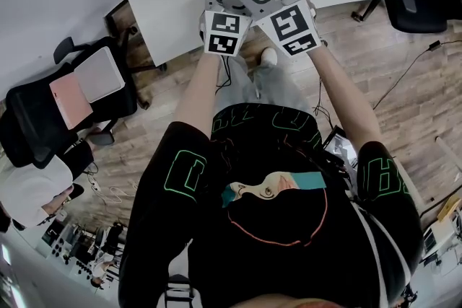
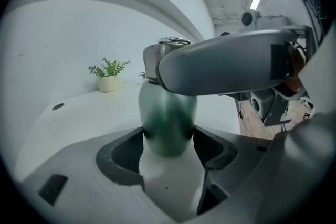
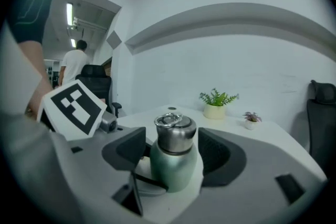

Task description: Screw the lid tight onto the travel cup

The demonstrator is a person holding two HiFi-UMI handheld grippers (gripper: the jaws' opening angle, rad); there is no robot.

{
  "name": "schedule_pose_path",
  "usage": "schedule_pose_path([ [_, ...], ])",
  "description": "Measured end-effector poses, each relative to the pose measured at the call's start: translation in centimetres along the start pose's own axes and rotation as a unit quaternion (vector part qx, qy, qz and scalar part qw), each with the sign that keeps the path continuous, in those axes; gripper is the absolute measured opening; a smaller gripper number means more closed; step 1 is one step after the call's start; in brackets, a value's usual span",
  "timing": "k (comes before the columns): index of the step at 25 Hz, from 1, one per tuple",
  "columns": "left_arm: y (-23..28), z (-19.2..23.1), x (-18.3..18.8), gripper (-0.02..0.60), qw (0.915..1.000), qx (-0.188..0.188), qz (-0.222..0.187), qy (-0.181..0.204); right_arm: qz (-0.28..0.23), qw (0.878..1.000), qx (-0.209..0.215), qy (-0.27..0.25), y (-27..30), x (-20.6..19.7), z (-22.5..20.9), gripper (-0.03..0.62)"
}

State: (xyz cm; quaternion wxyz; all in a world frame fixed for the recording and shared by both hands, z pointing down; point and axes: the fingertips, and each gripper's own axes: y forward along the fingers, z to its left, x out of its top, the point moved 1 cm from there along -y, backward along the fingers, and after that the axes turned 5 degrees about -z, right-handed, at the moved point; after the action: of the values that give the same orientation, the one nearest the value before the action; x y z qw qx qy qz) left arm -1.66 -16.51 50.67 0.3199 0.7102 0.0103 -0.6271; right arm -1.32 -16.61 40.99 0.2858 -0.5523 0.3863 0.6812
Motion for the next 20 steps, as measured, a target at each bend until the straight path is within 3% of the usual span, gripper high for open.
schedule_pose_path([
  [8, 0.1, -0.1, -0.1, 0.308, 1.0000, -0.001, 0.000, 0.002, 0.002, 0.990, 0.131, -0.048, -1.3, 0.8, -0.5, 0.312],
  [15, 0.1, 0.2, -0.4, 0.308, 1.0000, -0.004, 0.005, -0.002, 0.024, 0.964, 0.259, -0.049, -0.1, 0.7, -1.2, 0.309],
  [18, 0.0, 0.1, -0.4, 0.308, 1.0000, -0.005, 0.005, -0.002, 0.024, 0.951, 0.304, -0.047, 0.0, 0.7, -0.9, 0.241],
  [20, 0.0, 0.0, -0.3, 0.308, 1.0000, -0.005, 0.005, -0.002, 0.019, 0.949, 0.313, -0.042, 0.0, 0.8, -0.8, 0.233],
])
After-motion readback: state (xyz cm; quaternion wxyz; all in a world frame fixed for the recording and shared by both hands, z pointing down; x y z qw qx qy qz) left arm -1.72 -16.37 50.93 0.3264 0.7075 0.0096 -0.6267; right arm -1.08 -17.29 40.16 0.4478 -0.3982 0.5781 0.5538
